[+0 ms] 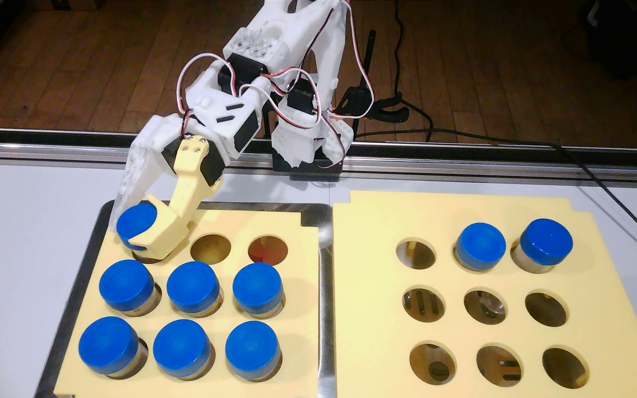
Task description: Move the test tubes
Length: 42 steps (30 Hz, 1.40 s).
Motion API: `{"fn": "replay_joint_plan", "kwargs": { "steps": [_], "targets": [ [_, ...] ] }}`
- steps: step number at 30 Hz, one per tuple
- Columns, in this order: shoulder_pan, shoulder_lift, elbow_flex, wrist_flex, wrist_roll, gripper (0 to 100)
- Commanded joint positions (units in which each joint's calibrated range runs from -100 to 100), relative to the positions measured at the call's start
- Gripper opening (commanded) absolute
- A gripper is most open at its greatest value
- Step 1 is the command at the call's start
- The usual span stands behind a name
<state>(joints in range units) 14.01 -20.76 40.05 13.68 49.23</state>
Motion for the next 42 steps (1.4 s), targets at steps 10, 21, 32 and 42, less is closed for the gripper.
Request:
{"fn": "replay_joint_plan", "kwargs": {
  "steps": [10, 21, 32, 42],
  "targets": [
    [-0.19, -0.12, -22.48, 22.45, -0.96, 9],
    [-1.0, -8.03, -49.99, 22.55, -1.43, 9],
    [-28.72, -14.28, -30.11, 22.55, -3.21, 9],
    [-38.65, -14.28, -23.12, 22.55, -3.94, 9]
  ]
}}
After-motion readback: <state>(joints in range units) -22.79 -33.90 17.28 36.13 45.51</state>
